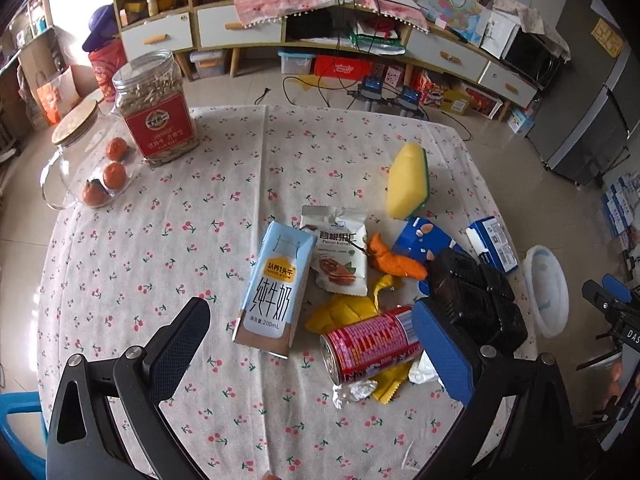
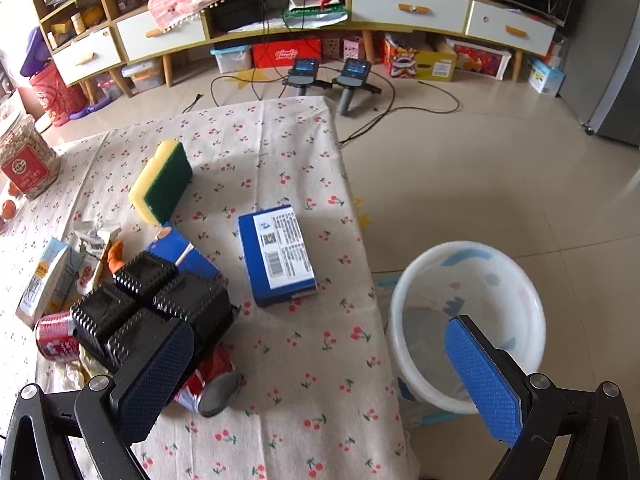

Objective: Collect trash
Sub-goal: 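Grasp the milk carton with the left tool while the right tool grasps the blue box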

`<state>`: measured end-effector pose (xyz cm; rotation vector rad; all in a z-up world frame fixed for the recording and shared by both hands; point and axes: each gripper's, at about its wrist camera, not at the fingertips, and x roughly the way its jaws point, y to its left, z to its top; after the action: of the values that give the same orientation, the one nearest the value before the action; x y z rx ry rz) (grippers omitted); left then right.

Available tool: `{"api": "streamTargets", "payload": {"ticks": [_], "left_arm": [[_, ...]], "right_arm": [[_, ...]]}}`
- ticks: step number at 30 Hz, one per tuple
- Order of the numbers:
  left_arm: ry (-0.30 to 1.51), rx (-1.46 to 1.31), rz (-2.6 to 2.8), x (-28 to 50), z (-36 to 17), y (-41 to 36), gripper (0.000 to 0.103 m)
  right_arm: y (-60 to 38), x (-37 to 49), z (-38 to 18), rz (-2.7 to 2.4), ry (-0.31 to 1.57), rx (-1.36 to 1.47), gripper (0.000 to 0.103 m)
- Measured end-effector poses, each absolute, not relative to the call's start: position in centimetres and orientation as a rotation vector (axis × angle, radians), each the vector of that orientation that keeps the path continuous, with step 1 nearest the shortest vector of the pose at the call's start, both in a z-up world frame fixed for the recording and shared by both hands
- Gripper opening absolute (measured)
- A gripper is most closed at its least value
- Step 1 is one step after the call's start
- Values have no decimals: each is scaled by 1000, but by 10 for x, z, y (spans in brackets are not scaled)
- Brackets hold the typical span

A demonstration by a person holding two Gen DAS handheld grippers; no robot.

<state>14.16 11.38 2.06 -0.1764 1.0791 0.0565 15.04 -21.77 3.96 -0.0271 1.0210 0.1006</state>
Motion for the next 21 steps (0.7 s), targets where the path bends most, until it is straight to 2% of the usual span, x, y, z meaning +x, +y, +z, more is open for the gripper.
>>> {"api": "streamTargets", "payload": {"ticks": [2,5,8,14,21], "left_arm": [[1107,-175,83,155,1,124,93],[1211,-144,63,176,-29,129,83],[1258,-115,56,189,-50,132,82],[1318,-127,20,202,-76,136,60],[1305,-123,2,201,-77,134,59]], "right_arm": [[-220,162,24,105,1039,9,103],[-221,183,-8,126,1184,39,103],[-221,204,-20,150,1219,51,102],[-215,239,-40,185,1268,118,95],[-196,255,-70,221,1356,137,86]]}}
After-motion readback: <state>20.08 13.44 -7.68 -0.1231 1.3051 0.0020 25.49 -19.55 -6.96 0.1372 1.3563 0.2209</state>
